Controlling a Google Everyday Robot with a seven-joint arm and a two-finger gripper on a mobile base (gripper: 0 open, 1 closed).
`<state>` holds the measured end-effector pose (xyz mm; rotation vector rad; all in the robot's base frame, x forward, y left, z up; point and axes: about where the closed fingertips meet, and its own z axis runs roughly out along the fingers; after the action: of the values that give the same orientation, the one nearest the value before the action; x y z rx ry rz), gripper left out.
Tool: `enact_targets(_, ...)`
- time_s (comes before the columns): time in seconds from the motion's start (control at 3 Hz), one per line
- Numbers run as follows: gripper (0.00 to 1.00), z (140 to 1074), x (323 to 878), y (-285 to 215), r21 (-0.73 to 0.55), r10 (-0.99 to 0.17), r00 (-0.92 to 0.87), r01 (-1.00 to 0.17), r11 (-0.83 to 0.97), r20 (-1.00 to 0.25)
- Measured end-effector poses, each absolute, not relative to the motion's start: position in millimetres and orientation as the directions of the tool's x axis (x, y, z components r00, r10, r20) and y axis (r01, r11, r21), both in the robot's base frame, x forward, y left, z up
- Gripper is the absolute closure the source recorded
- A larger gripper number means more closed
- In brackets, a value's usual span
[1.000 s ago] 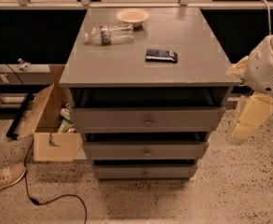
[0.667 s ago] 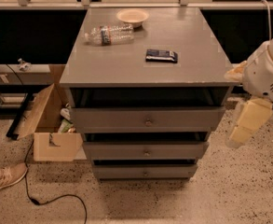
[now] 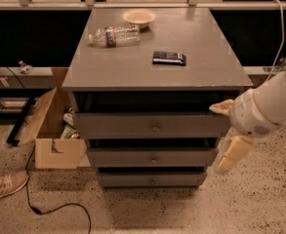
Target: Open top drawer
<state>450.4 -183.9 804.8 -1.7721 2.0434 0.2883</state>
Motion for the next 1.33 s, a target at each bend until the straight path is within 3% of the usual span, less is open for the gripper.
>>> enact_targets(0.67,0.0,770,463,-168,-0.105,-0.862,-0.067,-0.985,0.138,-0.503)
enact_targets(1.33,0.0,715,518,-160,-0.189,-0.918,-0.008,-0.978,0.09,-0.397)
